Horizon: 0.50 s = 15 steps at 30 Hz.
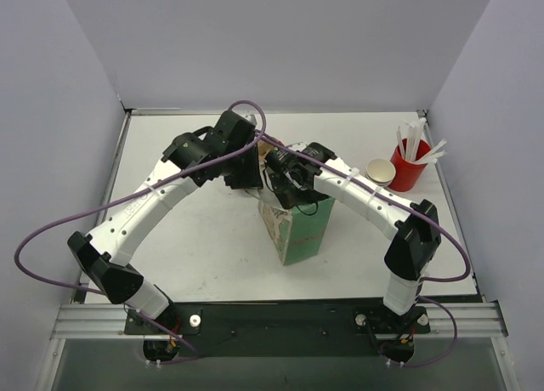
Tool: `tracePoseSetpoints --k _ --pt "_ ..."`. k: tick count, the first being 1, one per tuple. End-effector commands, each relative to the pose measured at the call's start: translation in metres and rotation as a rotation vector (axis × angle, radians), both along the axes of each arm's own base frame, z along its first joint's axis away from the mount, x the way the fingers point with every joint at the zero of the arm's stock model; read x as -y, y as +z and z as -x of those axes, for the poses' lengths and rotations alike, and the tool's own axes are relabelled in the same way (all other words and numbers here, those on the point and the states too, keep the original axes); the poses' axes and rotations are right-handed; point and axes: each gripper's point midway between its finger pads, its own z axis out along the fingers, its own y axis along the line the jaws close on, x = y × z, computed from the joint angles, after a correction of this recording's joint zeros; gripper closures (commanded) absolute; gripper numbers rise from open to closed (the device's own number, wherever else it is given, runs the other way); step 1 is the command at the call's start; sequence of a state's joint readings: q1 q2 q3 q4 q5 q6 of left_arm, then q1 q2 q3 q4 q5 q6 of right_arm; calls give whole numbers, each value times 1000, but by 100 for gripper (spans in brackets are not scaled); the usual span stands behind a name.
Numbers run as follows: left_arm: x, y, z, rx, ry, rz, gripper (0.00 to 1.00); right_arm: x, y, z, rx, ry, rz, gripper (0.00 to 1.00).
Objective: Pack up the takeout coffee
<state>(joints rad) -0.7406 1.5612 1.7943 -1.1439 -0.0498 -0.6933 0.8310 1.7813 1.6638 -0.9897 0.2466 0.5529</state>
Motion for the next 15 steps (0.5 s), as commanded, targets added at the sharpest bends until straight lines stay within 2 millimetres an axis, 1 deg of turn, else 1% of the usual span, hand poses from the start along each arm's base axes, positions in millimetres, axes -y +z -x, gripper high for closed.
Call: tracePoseSetpoints --k 1,2,4,5,6,7,8,9,10,11,12,13,15 --pt "23 24 -5 66 -42 159 66 -29 6 0 23 22 -80 0" --pt "25 29 -7 83 -45 184 64 -28 5 0 23 19 -78 0" --pt "22 31 -6 93 -35 208 63 -28 4 -1 25 18 -74 0" --pt "25 36 -7 104 -48 241 63 -27 3 0 25 14 -71 0" --pt "23 39 -5 111 -44 256 63 -27 2 0 24 14 -70 0" --pt "21 37 -5 112 -41 255 63 -27 2 0 26 14 -73 0" --pt "22 39 -7 128 -39 272 63 -27 1 0 23 13 -70 0" --pt "21 43 -5 137 -44 290 63 -26 0 0 24 8 -69 0" --pt "20 40 -4 135 -46 292 63 -27 0 -1 27 8 -70 0" --pt "20 43 -7 150 -42 305 62 -27 -1 0 26 7 -68 0" --pt "20 47 -5 155 -53 322 62 -26 -2 0 23 5 -67 0" --pt "20 43 -4 154 -59 322 62 -26 -3 0 23 4 -65 0" --pt "18 48 -4 181 -68 338 61 -25 -4 -1 24 0 -64 0"
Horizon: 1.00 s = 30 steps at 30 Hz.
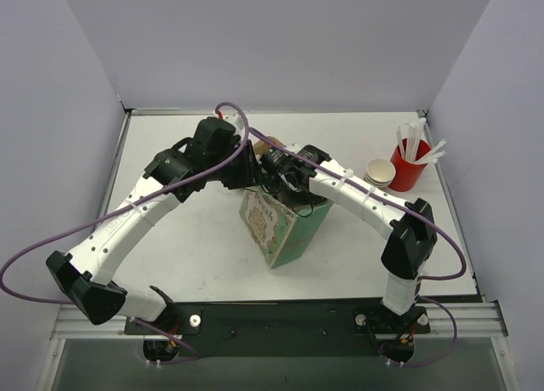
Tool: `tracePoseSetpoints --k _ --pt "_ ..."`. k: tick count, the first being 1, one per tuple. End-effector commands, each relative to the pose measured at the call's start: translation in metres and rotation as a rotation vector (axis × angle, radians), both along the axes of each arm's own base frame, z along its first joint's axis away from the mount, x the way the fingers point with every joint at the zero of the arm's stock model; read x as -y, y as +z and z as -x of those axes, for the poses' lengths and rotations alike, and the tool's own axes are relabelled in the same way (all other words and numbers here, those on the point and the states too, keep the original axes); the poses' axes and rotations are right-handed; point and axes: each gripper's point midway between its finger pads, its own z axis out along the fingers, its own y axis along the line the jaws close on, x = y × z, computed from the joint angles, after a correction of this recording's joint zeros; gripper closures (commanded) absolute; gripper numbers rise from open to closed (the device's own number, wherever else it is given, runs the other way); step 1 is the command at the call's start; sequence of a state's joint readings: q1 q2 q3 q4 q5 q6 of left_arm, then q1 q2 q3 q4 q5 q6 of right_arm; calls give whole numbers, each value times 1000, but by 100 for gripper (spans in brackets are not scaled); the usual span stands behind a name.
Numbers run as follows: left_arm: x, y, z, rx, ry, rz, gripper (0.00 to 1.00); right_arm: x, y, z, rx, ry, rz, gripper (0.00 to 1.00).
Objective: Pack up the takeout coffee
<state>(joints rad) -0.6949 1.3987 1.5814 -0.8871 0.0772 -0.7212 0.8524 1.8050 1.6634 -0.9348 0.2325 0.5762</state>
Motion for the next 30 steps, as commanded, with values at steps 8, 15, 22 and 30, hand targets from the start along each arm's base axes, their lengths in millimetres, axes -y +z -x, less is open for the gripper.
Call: tracePoseSetpoints --k 8,15,22,30 --pt "9 42 -3 196 -67 184 61 -6 2 0 13 -8 -18 0" --pt "5 45 2 225 -77 194 70 -7 4 -1 16 -4 -19 0" --pt "4 55 8 281 -103 233 70 -7 4 0 13 -6 -21 0" --pt "-10 81 16 401 -82 296 66 -9 -2 0 -2 -6 -16 0"
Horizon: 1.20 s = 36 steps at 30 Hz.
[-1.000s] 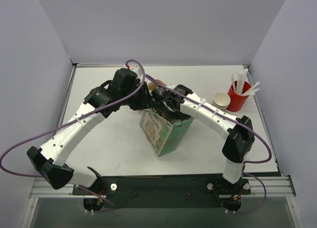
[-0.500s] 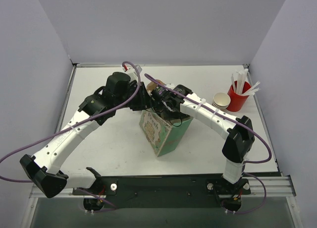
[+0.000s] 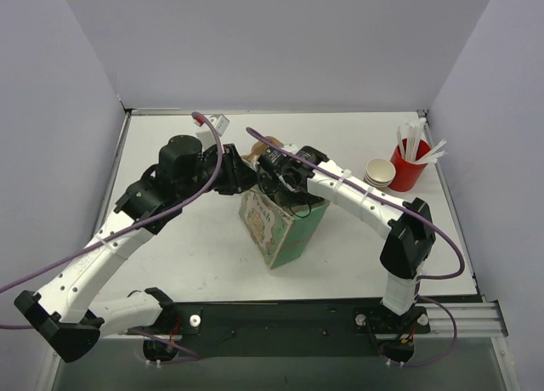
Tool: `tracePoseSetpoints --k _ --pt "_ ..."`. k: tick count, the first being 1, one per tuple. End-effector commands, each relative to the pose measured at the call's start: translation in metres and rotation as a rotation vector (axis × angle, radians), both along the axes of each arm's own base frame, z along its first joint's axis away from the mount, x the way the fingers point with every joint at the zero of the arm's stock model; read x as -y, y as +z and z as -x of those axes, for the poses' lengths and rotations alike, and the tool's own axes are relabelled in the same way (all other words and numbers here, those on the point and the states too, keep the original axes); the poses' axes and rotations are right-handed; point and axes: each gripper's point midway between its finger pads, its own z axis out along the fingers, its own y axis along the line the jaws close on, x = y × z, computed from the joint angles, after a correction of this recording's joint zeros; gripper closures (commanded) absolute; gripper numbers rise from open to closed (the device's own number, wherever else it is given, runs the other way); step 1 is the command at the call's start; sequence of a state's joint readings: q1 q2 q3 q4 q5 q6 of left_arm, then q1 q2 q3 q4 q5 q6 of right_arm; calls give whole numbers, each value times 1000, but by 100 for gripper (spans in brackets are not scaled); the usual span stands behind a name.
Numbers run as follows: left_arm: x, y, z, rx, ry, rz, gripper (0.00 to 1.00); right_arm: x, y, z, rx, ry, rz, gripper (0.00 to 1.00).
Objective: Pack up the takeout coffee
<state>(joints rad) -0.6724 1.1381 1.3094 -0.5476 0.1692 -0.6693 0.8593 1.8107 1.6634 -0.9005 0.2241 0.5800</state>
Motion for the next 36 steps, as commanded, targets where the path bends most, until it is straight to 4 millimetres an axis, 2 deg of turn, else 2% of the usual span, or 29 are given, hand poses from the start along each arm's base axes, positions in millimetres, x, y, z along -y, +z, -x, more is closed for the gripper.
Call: tracePoseSetpoints --k 1,5,9,11,14,18,23,36 --pt "-5 40 -2 141 9 87 67 -1 0 2 -14 -11 9 0" --pt "-15 41 -1 138 51 78 66 -2 -2 2 -20 -8 10 0" --pt "-38 38 -3 101 170 29 67 -4 -2 2 -20 -6 8 0" --pt "-52 30 -2 46 242 -17 66 -4 -2 2 -22 -3 10 0" --pt "-64 23 0 7 286 -70 59 -5 -1 2 -23 -4 7 0" --pt "-63 13 1 -15 276 -89 54 -4 -1 1 -20 -5 11 0" --pt "-60 9 -2 -20 274 -91 53 -3 -1 1 -20 -9 14 0" --pt "-48 -12 -28 -42 321 -96 52 -2 3 2 -15 -11 15 0"
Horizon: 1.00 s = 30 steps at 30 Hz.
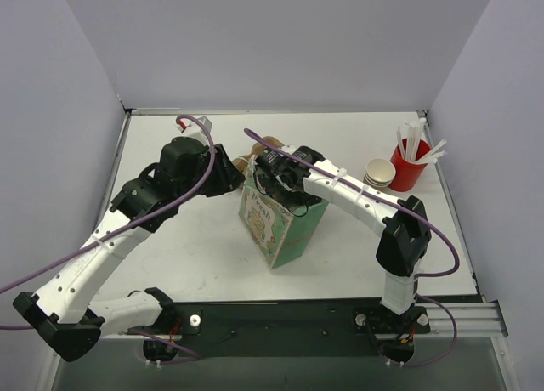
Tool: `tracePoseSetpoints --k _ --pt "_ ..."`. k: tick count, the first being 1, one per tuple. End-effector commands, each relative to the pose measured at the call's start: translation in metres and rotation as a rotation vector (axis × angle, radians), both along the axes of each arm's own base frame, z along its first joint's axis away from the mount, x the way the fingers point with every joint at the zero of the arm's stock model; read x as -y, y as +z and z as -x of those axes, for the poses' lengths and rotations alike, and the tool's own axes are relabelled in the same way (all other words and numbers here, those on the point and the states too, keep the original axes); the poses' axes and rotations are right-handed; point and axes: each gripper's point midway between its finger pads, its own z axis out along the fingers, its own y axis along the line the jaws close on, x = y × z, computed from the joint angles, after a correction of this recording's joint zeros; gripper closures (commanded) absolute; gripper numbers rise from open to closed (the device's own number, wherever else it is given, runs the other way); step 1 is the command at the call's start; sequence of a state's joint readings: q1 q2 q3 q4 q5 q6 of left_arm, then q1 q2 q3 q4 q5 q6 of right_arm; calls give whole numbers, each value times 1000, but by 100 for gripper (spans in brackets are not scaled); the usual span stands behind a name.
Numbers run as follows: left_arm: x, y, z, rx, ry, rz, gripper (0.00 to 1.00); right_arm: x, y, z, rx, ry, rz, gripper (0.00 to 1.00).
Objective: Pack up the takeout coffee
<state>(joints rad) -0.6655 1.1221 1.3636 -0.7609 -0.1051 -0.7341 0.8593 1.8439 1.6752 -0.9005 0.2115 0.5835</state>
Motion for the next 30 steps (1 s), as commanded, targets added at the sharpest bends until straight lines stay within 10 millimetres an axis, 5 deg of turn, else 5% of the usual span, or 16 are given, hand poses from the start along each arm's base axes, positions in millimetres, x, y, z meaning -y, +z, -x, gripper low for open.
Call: tracePoseSetpoints --k 1,9,15,23,30 --pt "5 6 -17 41 39 34 53 3 12 2 8 -13 8 0" --pt "-4 -9 -20 -1 82 -34 72 6 16 0 19 -25 10 0" --pt "-11 -9 -17 -15 97 -60 71 7 16 -1 18 -29 10 0" --pt "-16 -15 -11 -48 91 -90 52 9 16 0 18 -32 16 0" --pt "-4 -19 -18 -43 77 -32 61 5 18 -1 20 -29 5 0"
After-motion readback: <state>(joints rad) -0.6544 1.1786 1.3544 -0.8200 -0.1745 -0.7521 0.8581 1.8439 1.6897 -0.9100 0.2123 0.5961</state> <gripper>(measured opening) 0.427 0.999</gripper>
